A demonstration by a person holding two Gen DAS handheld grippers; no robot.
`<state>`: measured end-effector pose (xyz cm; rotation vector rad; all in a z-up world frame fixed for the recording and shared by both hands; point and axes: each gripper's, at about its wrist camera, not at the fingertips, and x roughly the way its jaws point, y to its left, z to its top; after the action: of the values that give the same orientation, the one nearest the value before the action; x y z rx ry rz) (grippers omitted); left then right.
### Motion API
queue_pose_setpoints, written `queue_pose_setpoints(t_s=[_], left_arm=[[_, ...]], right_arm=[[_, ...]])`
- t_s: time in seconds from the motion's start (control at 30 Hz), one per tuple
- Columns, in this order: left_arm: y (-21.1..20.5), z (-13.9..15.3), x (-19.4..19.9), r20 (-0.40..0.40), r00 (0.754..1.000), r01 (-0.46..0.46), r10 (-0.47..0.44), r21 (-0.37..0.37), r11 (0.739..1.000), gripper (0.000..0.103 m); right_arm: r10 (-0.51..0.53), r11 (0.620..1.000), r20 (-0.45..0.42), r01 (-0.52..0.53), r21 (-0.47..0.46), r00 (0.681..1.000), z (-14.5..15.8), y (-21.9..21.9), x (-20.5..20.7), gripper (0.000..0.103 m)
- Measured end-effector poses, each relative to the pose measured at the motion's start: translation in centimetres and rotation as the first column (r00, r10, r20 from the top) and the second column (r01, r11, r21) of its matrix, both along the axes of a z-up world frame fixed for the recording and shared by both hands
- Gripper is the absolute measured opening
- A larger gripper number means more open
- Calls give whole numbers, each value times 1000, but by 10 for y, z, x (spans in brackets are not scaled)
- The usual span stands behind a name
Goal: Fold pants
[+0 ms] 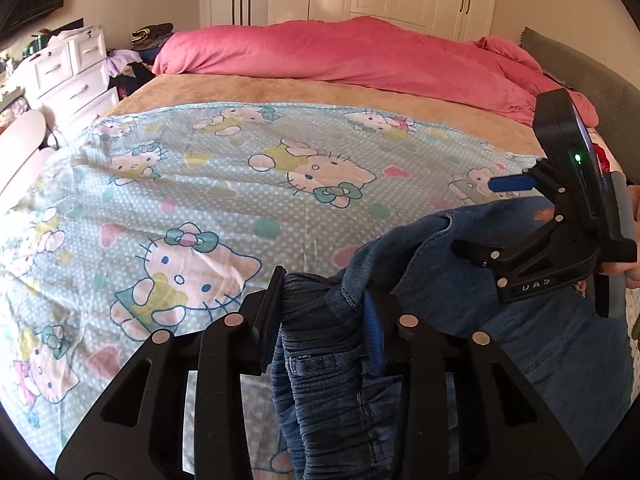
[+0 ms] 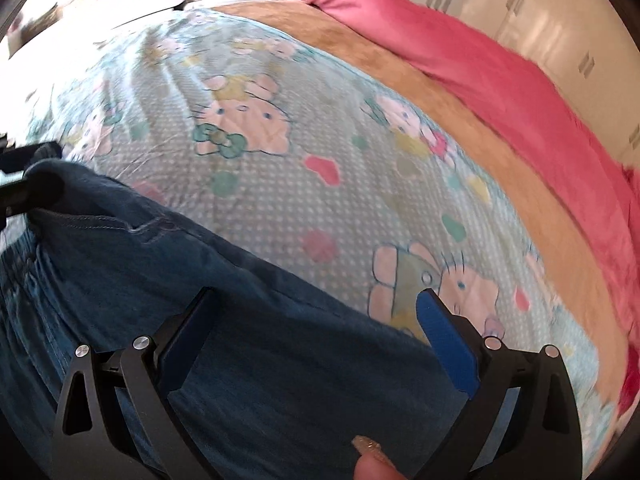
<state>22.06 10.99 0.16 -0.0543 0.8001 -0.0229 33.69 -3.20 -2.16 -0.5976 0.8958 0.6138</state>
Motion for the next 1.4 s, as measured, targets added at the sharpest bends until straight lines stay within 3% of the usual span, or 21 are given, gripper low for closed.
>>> queue_pose_setpoints(t_s=[0.07,0.13,0.23,0.3,0.43,0.5,0.67,1.0,1.4], left_arm=[[1,-1,0,-4,1000,0,0,-5,1000,27],[2,-2,-1,-4,1000,2,-2,-7,1000,27],[1,-3,-2,-4,1000,3,-3,-5,1000,27],[1,-4,-2,-4,1000,-2,2,-4,1000,27],[4,-4,-5,-6,1000,-12,12,-9,1000,27],[4,-3,-7,-3,1000,-11,11,-6,1000,27],[1,1,-16,8,1000,-6,6,-2,1000,28],[-4,12,-33,22,1000,1,-1,8,1000,29],[-11,22,-99,50,999,11,-9,-35,999,29]], right_arm=[[18,1000,9,-18,-20,1000,-3,4,-3,92],[44,999,-15,-44,-8,999,-5,7,-6,68],[59,998,-26,-58,16,998,-7,10,-13,50],[43,998,-25,-42,44,999,-6,9,-16,43],[-11,995,-15,13,99,1000,1,0,-23,19],[-32,990,-13,33,134,999,7,-9,-27,13],[-52,972,-4,51,231,999,26,-28,-46,9],[-61,946,7,55,319,998,52,-48,-91,8],[-43,910,-13,44,413,999,66,-75,-181,8]])
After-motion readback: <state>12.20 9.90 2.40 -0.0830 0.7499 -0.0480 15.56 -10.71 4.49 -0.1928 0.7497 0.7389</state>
